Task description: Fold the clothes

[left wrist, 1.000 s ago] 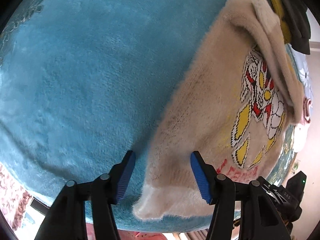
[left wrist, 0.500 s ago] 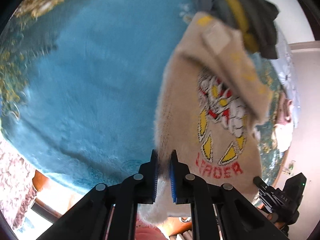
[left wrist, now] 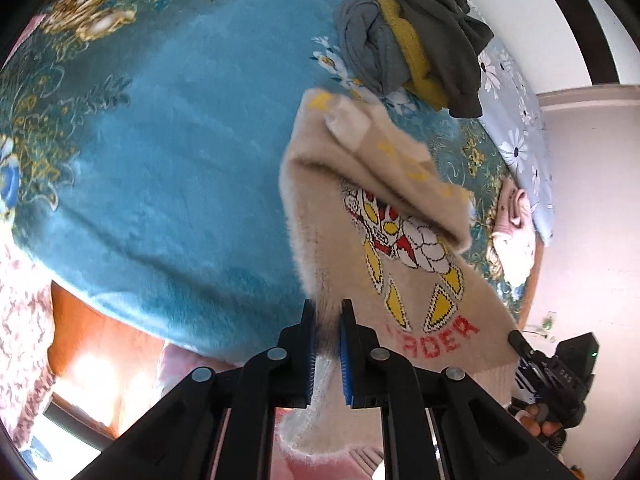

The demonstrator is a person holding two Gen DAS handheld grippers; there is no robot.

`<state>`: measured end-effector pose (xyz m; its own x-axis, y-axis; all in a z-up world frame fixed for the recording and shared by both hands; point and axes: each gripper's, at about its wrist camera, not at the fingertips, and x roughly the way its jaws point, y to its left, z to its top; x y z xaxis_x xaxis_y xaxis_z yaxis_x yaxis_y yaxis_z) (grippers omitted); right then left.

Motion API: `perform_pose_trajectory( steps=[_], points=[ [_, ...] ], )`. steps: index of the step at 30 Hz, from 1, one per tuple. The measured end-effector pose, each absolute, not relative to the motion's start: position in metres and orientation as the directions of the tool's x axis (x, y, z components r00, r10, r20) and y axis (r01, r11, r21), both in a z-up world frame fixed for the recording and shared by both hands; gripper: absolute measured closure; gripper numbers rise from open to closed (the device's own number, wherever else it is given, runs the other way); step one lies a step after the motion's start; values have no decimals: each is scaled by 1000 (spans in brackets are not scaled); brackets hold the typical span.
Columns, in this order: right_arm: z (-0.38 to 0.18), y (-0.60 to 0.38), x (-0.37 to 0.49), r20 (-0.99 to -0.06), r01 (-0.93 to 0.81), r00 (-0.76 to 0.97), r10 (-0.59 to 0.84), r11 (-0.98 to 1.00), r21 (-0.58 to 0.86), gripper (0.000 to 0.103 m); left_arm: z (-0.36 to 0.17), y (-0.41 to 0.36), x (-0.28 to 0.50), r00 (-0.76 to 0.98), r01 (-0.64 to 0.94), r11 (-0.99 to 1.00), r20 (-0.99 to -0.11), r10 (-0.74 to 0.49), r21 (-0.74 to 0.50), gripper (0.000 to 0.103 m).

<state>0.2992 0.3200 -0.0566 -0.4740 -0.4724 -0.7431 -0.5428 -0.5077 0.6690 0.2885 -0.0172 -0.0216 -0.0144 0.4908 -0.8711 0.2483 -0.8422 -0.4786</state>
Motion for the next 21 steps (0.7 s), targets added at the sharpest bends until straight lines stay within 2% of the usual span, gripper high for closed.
perform_pose_trajectory(
  steps=[8, 12, 21],
  points=[
    [-68, 336, 281, -742, -614, -474, -474, -426, 664, 94, -49, -38, 257, -3, 439, -743, -827, 562, -506, 92],
    [-77, 347, 265, -746, -672, -465, -478, -357, 648, 94, -68, -40, 227, -20, 541, -646, -776, 630, -538, 92],
    [-102, 378, 209, -786, -789, -423, -450, -243, 564, 94, -104, -31, 157, -11, 609, -576, -732, 681, -545, 92]
  ],
)
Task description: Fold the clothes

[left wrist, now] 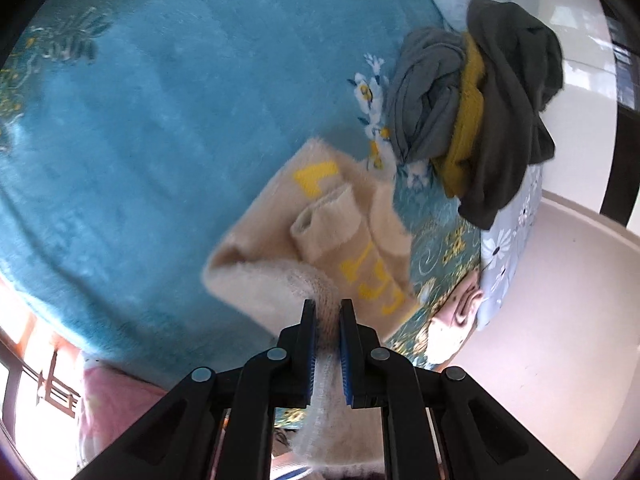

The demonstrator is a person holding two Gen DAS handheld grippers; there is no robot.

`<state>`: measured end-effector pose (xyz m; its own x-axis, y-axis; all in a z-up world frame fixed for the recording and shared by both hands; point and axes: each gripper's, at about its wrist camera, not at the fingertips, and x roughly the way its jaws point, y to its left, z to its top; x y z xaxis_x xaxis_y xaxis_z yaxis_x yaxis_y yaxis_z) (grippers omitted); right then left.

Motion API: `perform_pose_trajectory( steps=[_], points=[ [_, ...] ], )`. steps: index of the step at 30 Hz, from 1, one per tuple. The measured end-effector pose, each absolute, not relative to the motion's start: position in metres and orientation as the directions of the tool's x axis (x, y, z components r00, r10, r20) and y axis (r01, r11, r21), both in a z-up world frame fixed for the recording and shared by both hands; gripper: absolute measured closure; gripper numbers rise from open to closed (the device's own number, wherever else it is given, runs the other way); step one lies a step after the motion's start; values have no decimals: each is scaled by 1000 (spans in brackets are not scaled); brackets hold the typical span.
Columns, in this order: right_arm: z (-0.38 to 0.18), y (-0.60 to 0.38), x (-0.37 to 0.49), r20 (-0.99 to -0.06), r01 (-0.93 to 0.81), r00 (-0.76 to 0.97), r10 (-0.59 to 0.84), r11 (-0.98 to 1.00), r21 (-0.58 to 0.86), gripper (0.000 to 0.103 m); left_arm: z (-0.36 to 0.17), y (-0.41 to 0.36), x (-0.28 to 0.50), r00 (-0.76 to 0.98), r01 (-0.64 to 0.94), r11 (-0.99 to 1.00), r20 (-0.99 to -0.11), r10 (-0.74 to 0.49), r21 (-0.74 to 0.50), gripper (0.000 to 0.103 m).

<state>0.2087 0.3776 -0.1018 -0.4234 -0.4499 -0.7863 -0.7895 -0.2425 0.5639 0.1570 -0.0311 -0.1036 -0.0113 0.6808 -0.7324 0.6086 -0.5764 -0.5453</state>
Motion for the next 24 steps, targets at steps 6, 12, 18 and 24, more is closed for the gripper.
perform_pose_trajectory(
  steps=[6, 12, 18, 24],
  points=[
    [-126, 391, 172, -829, -855, -345, -440, -216, 471, 93, -145, -26, 127, 6, 690, -512, -703, 711, -511, 90],
    [-155, 403, 157, -857, -907, -284, -431, -169, 385, 92, -177, -24, 112, -17, 762, -421, -665, 746, -492, 80],
    [-170, 414, 153, -860, -916, -301, -412, -128, 381, 86, -189, -41, 104, -48, 795, -390, -688, 724, -465, 77],
    [-170, 431, 160, -880, -920, -307, -362, -124, 372, 84, -194, -49, 100, -17, 761, -462, -726, 687, -456, 71]
  ],
)
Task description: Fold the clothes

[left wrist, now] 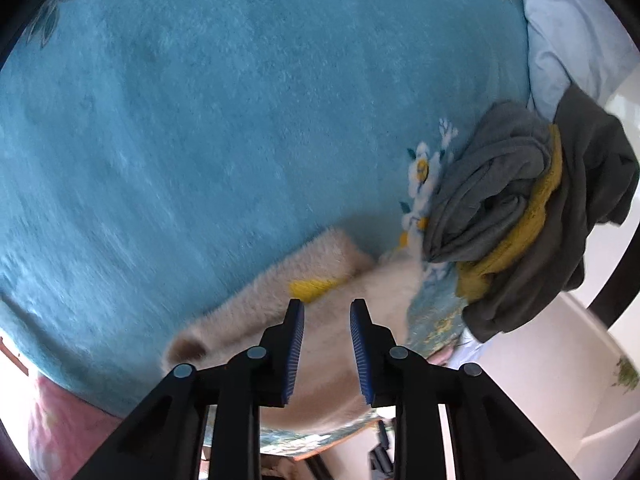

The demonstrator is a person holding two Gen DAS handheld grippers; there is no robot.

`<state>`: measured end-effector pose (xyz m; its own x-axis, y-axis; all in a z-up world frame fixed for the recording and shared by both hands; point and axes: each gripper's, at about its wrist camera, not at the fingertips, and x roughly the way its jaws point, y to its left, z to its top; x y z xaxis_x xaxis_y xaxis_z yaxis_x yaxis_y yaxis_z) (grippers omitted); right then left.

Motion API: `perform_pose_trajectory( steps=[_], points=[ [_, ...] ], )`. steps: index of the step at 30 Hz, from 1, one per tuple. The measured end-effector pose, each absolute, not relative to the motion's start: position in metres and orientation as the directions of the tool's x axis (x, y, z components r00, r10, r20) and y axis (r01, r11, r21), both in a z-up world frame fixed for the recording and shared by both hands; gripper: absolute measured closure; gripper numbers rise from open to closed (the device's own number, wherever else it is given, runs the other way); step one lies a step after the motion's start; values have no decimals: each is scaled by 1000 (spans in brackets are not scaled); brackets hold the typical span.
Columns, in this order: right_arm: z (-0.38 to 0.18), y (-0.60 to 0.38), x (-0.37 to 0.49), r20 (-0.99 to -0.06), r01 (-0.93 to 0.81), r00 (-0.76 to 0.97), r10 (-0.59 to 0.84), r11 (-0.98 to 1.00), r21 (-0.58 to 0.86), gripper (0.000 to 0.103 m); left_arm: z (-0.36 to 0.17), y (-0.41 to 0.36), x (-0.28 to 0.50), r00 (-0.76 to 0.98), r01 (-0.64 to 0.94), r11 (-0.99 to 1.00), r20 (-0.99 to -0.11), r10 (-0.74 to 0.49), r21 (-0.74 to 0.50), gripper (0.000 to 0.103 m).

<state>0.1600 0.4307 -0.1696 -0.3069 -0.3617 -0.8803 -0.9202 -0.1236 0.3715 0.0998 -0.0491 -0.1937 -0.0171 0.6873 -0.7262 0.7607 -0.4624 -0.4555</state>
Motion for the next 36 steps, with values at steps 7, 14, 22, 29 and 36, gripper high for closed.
perform_pose_trajectory(
  steps=[7, 14, 22, 29, 36],
  points=[
    [-181, 419, 153, -897, -910, -242, -371, -234, 342, 55, -195, -17, 90, 104, 589, -673, -784, 612, -448, 56],
    [-194, 401, 124, -919, -866, -141, -369, -403, 295, 55, -194, 9, 77, 170, 432, -792, -823, 542, -432, 58],
    [-205, 388, 117, -927, -843, -106, -360, -462, 276, 56, -193, 16, 75, 188, 373, -828, -839, 510, -419, 62],
    [-201, 387, 121, -946, -808, -42, -322, -546, 222, 87, -188, 15, 77, 177, 299, -835, -834, 523, -461, 86],
    [-209, 385, 119, -953, -783, -11, -303, -591, 197, 84, -199, 8, 75, 210, 313, -843, -834, 510, -437, 74]
  ],
)
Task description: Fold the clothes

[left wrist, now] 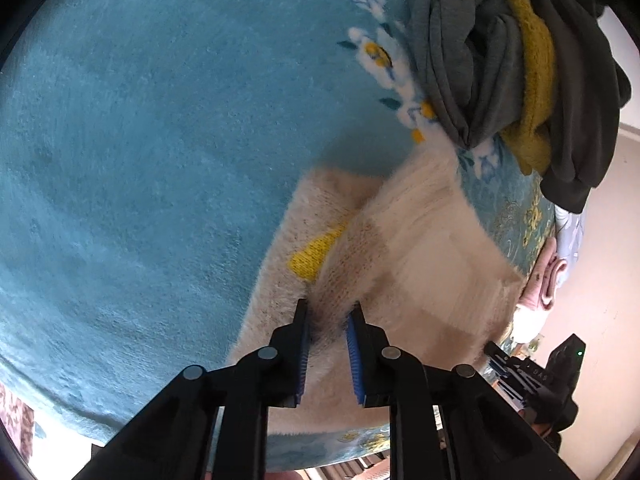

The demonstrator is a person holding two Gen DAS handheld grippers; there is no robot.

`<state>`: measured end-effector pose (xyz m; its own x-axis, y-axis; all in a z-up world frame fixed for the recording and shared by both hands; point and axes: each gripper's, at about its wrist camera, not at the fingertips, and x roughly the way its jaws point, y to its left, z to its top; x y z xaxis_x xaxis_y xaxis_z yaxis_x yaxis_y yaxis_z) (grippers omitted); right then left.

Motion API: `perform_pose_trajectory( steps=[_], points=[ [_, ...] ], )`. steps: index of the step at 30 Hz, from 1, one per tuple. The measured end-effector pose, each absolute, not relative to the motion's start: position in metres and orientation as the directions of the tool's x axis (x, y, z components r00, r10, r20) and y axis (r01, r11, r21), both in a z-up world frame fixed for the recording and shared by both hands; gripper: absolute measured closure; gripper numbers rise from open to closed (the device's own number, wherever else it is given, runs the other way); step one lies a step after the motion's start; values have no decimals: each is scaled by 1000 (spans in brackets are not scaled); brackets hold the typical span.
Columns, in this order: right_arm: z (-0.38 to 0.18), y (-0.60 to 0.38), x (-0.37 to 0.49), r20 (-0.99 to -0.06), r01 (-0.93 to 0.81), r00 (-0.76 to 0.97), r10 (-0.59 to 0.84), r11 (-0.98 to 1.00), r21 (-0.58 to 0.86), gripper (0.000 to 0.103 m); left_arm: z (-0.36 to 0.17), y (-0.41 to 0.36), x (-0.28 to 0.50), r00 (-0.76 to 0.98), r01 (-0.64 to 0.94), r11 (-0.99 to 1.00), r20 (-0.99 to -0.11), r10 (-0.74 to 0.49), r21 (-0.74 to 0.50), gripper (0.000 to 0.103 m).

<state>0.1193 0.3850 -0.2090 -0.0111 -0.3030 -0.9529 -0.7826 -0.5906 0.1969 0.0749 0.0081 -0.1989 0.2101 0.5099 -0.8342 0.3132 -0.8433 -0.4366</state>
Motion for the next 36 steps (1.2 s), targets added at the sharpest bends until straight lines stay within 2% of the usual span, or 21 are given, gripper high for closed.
perform_pose_trajectory(
  steps=[1, 2, 3, 4, 8, 15, 18, 25, 29, 34, 36],
  points=[
    [-208, 384, 118, -957, -766, -12, -288, -613, 194, 78, -199, 9, 74, 219, 294, -857, -844, 490, -422, 61],
    [-207, 383, 118, -960, -751, -16, -280, -630, 196, 74, -200, 9, 72, 227, 275, -871, -853, 471, -407, 54],
    [-208, 382, 118, -964, -737, -16, -266, -648, 191, 59, -201, 11, 71, 231, 243, -887, -864, 447, -393, 45],
    [-209, 382, 119, -971, -723, 0, -238, -671, 165, 47, -203, 12, 70, 234, 209, -902, -876, 422, -379, 44],
    [-218, 386, 128, -973, -710, -9, -229, -684, 168, 39, -212, 6, 67, 232, 212, -889, -862, 450, -407, 39],
    [-241, 408, 142, -918, -711, -126, -376, -611, 348, 37, -238, -11, 65, 217, 313, -807, -789, 575, -501, 37],
    [-254, 419, 152, -884, -708, -167, -437, -571, 416, 28, -247, -15, 66, 207, 356, -769, -758, 619, -531, 36],
    [-267, 427, 160, -841, -731, -223, -494, -486, 479, 28, -255, -14, 64, 184, 405, -742, -747, 639, -534, 36],
    [-266, 424, 158, -842, -749, -221, -492, -467, 469, 29, -250, -13, 62, 180, 398, -753, -760, 624, -524, 42],
    [-253, 417, 152, -864, -767, -202, -462, -474, 432, 52, -237, -13, 61, 163, 376, -779, -792, 588, -501, 60],
    [-245, 414, 151, -873, -768, -192, -448, -486, 418, 59, -227, -12, 66, 154, 366, -788, -802, 577, -496, 63]
  ],
)
